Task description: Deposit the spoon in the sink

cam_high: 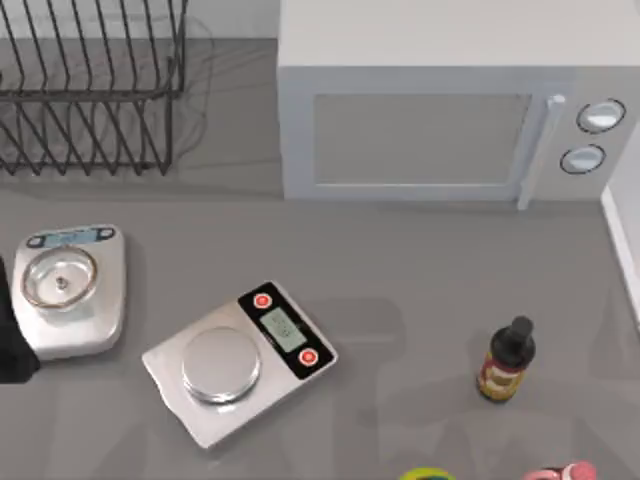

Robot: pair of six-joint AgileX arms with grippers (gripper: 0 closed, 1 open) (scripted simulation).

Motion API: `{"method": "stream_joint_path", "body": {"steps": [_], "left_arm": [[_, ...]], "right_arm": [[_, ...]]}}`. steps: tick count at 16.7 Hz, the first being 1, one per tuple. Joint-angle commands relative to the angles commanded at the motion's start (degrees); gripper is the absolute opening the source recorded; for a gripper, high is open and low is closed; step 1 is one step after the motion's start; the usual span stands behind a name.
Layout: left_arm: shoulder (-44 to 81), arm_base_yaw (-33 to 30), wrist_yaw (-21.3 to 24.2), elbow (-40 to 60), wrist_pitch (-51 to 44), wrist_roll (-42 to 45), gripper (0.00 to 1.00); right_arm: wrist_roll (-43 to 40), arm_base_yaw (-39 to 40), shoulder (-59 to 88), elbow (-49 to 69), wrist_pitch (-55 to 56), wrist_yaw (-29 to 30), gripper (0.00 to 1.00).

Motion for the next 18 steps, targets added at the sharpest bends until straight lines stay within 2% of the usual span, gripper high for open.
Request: {"method": "stream_joint_path", "body": {"steps": [4, 7, 18], "left_arm": [[0.0, 0.0, 0.0, 0.0, 0.0, 0.0, 1.0], [0.0, 0.0, 0.0, 0.0, 0.0, 0.0, 1.0], [0.0, 0.0, 0.0, 0.0, 0.0, 0.0, 1.0]], "right_arm": [[0.7, -0.5, 2.0, 1.7, -2.0, 0.1, 1.0], [3.0, -2.1, 9.4, 7.4, -8.8, 0.1, 1.0], [15.7, -10.7, 61.1, 37.1, -49.2, 0.3, 1.0]]}}
